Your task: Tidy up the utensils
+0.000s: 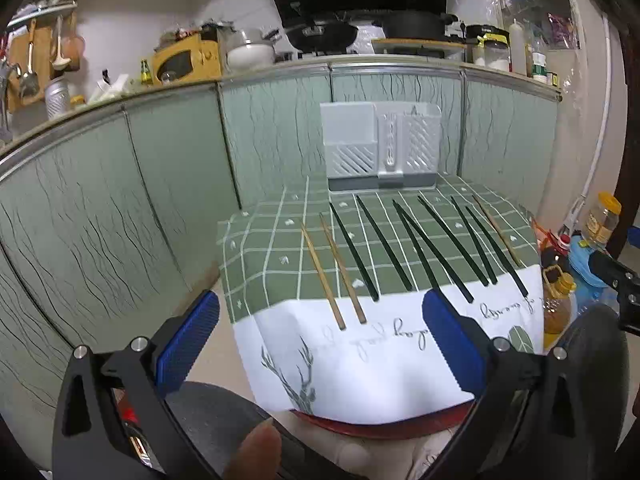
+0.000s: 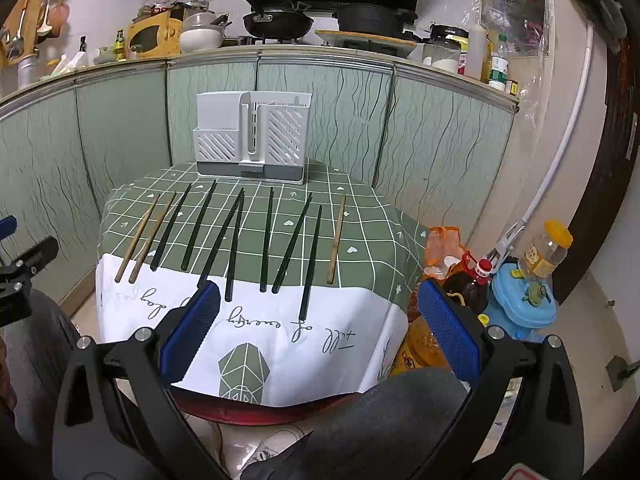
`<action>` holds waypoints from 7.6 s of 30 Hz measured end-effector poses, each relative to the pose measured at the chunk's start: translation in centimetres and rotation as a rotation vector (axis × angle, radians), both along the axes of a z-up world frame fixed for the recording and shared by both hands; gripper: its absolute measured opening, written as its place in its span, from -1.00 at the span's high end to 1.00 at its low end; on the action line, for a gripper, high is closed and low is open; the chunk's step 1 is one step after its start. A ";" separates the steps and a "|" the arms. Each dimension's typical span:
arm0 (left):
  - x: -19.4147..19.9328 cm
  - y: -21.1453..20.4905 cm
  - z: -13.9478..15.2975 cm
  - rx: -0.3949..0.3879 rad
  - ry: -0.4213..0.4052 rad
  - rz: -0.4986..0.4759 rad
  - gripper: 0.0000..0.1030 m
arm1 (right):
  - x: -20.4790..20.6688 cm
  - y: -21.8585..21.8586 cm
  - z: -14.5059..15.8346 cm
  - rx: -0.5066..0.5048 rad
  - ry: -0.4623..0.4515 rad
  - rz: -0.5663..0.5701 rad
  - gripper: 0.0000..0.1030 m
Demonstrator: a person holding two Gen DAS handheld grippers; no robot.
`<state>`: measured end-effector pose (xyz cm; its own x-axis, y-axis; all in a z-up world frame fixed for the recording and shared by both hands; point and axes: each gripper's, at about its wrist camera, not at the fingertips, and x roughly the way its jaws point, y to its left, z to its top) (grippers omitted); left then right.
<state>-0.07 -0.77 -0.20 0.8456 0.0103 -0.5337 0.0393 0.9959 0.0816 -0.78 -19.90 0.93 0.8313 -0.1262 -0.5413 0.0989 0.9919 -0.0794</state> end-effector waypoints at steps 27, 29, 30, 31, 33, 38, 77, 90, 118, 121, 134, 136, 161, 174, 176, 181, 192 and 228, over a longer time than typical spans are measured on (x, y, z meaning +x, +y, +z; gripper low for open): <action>-0.2 0.7 -1.2 -0.026 0.018 0.018 -0.91 | -0.1 0.5 -0.2 -0.033 -0.002 0.020 -0.84; -0.3 0.9 -1.2 -0.034 0.010 0.024 -0.91 | 0.0 0.4 -0.3 -0.032 0.004 0.017 -0.84; -0.3 0.9 -1.2 -0.034 0.008 0.027 -0.91 | 0.0 0.3 -0.4 -0.031 0.006 0.016 -0.84; -0.2 1.0 -1.2 -0.031 0.007 0.032 -0.91 | 0.1 0.3 -0.4 -0.029 0.007 0.015 -0.84; -0.3 1.1 -1.1 -0.037 0.003 0.032 -0.91 | 0.1 0.2 -0.5 -0.029 0.011 0.012 -0.84; -0.4 1.3 -1.1 -0.041 0.002 0.036 -0.91 | 0.2 0.2 -0.6 -0.020 0.019 0.017 -0.84; 0.8 1.0 -1.9 -0.026 0.065 0.005 -0.91 | 1.7 -0.9 -1.4 -0.015 0.091 0.037 -0.84; 2.2 1.5 -2.9 -0.052 0.084 0.030 -0.91 | 3.4 -2.8 -2.1 0.072 0.127 0.076 -0.84; 13.0 0.7 -10.2 -0.013 0.218 0.036 -0.09 | 15.1 -7.4 -6.8 0.093 0.155 0.006 -0.67; 13.0 0.4 -10.2 0.035 0.186 0.066 0.24 | 16.1 -7.3 -7.9 0.084 0.172 0.008 -0.37; 13.4 0.8 -10.2 0.013 0.174 0.058 0.63 | 19.2 -5.9 -11.6 0.094 0.256 0.023 0.48; 13.6 0.7 -10.2 0.010 0.171 0.063 0.69 | 19.2 -6.0 -11.7 0.107 0.253 0.019 0.51; 10.5 4.1 -2.5 -0.082 0.047 0.037 0.87 | 14.9 -9.0 -4.5 0.214 0.145 0.045 0.87; 10.6 4.7 0.9 -0.100 0.000 0.006 0.87 | 15.5 -9.5 -4.1 0.159 0.183 0.062 0.83; 10.7 4.8 0.3 -0.109 0.007 0.005 0.87 | 16.0 -9.9 -6.1 0.167 0.234 0.068 0.82; 11.0 4.8 -2.4 -0.134 0.059 -0.001 0.87 | 16.5 -11.0 -8.3 0.186 0.308 0.053 0.58; 11.6 4.1 -5.8 -0.143 0.136 -0.018 0.87 | 17.7 -14.8 -9.3 0.172 0.440 0.031 0.25; 11.7 3.1 -4.1 -0.153 0.103 -0.058 0.87 | 16.8 -9.8 -9.2 0.216 0.370 0.171 0.88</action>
